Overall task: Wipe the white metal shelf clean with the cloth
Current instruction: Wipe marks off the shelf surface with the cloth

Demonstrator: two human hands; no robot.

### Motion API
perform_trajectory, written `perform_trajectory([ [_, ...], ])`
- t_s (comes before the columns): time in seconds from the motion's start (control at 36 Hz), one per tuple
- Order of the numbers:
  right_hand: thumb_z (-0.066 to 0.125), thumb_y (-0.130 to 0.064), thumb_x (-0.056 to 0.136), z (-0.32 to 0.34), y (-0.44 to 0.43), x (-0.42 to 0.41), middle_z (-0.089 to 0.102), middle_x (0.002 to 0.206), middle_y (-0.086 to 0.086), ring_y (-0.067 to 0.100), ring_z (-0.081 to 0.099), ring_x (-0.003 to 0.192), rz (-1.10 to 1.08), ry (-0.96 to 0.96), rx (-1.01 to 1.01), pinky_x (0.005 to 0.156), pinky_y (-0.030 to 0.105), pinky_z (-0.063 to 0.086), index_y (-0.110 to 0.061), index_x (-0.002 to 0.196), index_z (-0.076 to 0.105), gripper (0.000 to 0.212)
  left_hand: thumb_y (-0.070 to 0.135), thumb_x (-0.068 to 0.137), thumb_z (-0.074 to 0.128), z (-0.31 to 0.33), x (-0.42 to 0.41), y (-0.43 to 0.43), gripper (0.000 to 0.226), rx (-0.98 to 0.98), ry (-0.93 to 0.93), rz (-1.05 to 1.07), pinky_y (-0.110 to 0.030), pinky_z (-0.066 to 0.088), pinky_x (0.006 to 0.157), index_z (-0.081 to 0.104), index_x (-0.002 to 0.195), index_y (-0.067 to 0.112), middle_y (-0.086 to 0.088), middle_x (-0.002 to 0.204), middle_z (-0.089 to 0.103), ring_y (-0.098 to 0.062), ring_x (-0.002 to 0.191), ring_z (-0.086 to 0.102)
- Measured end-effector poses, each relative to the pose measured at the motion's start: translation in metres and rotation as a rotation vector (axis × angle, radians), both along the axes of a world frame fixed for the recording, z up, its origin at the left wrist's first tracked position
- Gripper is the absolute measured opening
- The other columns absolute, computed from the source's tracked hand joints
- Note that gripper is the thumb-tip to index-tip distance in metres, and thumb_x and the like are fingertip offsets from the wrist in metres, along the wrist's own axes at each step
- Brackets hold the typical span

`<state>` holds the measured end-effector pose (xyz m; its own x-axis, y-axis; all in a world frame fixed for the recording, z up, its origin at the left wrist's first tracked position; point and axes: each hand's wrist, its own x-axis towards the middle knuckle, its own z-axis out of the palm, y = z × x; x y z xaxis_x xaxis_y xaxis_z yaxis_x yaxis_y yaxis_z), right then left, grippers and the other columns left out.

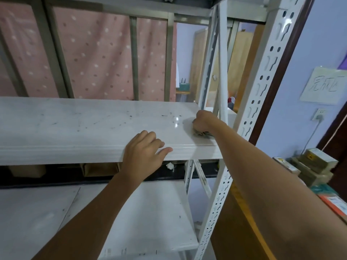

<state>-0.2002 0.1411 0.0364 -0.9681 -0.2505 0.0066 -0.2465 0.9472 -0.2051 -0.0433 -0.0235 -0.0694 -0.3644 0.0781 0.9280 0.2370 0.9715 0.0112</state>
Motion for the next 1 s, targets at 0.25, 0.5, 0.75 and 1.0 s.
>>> perform_trajectory([
  [0.25,0.036,-0.022,0.095,-0.019,0.001,-0.014,0.043,0.14,0.021,0.037,0.048,0.123,-0.114,0.02,-0.325,0.103,0.045,0.042,0.0,0.134,0.047,0.047,0.037,0.087,0.08,-0.002,-0.006,-0.005,0.032,-0.017,0.061,-0.06,-0.032,0.048,0.057,0.074,0.072,0.009,-0.002,0.066,0.06,-0.023,0.062,0.051],
  [0.5,0.034,-0.016,0.096,-0.018,-0.009,-0.015,0.055,0.132,0.016,0.033,0.05,0.122,0.053,0.005,0.106,0.104,0.043,0.041,-0.004,0.126,0.054,0.039,0.031,0.084,0.082,-0.002,-0.005,-0.003,0.027,0.034,0.043,-0.102,-0.029,0.046,0.059,0.073,0.073,0.009,-0.001,0.067,0.057,-0.022,0.064,0.049],
  [0.75,0.03,-0.024,0.104,-0.015,-0.027,-0.009,0.054,0.129,0.02,0.031,0.052,0.111,0.18,0.011,0.11,0.094,0.039,0.039,0.002,0.126,0.052,0.04,0.028,0.085,0.082,-0.005,-0.001,-0.004,0.023,0.045,0.042,-0.111,-0.034,0.048,0.058,0.073,0.075,0.009,-0.002,0.069,0.06,-0.023,0.065,0.05],
  [1.0,0.026,-0.022,0.105,-0.026,-0.032,0.024,0.051,0.131,0.024,0.037,0.054,0.114,0.371,0.107,0.03,0.099,0.042,0.042,0.006,0.133,0.044,0.043,0.028,0.085,0.082,-0.003,-0.002,-0.002,0.025,0.05,0.041,-0.114,-0.034,0.047,0.056,0.072,0.072,0.009,-0.002,0.066,0.058,-0.024,0.063,0.05],
])
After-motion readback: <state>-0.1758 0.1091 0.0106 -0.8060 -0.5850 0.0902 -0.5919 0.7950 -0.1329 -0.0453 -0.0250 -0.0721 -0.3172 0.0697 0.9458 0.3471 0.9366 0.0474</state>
